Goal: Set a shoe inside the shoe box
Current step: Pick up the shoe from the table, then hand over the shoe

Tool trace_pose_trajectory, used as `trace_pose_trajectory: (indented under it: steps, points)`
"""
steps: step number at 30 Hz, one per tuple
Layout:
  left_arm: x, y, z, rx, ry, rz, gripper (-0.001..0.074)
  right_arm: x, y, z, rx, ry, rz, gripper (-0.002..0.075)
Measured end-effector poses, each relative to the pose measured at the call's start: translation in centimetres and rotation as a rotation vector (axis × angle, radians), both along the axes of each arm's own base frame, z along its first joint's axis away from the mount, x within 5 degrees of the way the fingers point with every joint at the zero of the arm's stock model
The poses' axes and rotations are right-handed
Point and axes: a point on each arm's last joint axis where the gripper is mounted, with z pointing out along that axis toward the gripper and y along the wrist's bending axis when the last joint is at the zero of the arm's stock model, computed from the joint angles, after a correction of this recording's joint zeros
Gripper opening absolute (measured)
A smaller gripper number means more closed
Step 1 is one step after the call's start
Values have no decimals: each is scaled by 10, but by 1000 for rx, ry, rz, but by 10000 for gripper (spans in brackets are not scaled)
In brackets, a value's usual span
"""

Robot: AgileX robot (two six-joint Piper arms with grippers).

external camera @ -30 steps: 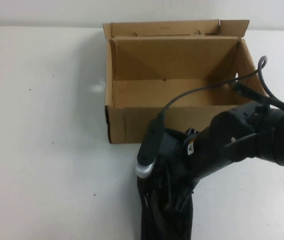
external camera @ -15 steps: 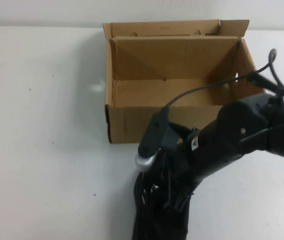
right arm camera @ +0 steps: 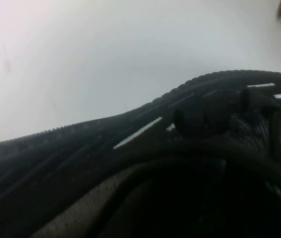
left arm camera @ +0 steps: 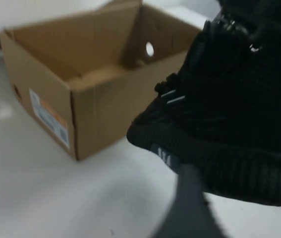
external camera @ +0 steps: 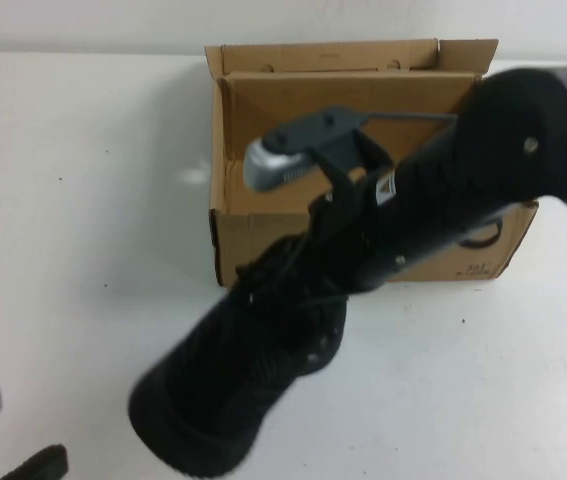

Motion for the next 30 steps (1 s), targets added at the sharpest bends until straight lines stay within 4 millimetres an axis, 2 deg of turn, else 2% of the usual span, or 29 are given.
trace_pose_trajectory:
  steps: [3, 7, 12, 17, 24, 30]
  points:
    - [0, 2, 12, 0, -67, 16, 550, 2, 3, 16, 28, -21, -59, 5]
    - [6, 1, 27, 32, -108, 13, 614, -1, 14, 31, -20, -107, -94, 5]
    - [27, -3, 37, 105, -85, -17, 627, -2, 32, 41, -112, -115, -95, 5]
    - [45, -8, 41, 168, -66, -57, 629, 7, 51, 42, -201, -98, -83, 4]
    - [60, -13, 39, 147, -24, -93, 629, 23, 69, 52, -190, -118, -89, 4]
    - [66, -15, 42, 116, -54, -81, 629, 25, 74, 63, -154, -131, -89, 2]
